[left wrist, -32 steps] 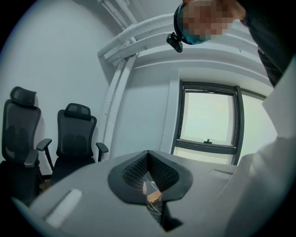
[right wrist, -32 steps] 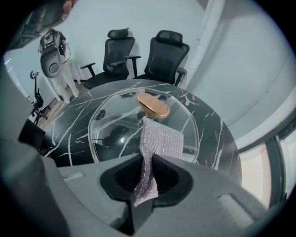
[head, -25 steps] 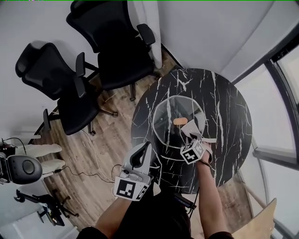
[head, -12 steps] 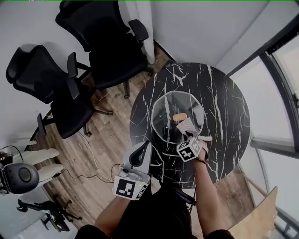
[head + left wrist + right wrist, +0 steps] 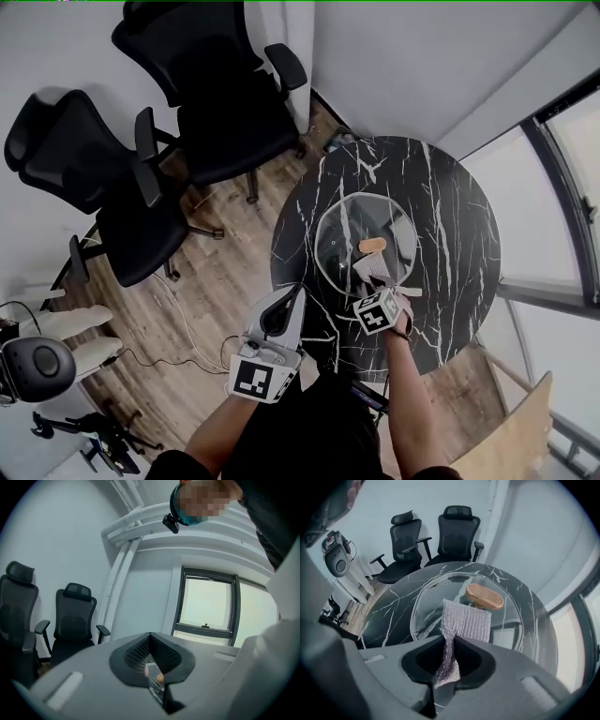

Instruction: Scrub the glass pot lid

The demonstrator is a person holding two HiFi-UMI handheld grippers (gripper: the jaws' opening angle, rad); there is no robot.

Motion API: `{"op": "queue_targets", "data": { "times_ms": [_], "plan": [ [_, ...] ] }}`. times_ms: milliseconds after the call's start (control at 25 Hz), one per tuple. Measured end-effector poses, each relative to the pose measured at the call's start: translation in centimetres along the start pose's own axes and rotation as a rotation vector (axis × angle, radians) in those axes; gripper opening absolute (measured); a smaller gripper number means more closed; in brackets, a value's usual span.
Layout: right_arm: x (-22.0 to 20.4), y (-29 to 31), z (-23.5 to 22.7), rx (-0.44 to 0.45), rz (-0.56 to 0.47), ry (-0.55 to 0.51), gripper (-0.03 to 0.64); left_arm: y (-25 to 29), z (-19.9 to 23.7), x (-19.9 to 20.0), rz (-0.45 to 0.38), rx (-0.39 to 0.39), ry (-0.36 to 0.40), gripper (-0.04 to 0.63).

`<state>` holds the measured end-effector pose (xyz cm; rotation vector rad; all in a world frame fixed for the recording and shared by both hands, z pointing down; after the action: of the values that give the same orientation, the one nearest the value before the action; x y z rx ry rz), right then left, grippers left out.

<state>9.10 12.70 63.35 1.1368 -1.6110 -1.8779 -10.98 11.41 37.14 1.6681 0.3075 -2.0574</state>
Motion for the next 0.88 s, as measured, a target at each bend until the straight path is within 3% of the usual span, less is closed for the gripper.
{"op": "queue_targets", "data": {
  "times_ms": [360, 880],
  "plan": [
    [2.1, 0.9, 2.3, 0.021, -0.013, 0.064, 0.058, -0.6, 2.9, -0.6, 0.044, -0.028, -0.014, 0.002],
    [5.9, 2.6, 5.0, 0.026, -0.004, 0.102, 0.058, -1.4, 7.8, -0.9, 0.042, -0.033, -0.063, 0.002]
  ]
}}
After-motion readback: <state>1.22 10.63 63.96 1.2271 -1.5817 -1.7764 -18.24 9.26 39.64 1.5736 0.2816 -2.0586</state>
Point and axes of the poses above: the fingertips, and each gripper's own axes: y forward along the fingers, z to its left, x out of its top, the point moved 5 cm from there along -y, backward along the fingers, and after that the axes turned 4 degrees about x, right-handed, at the moved point
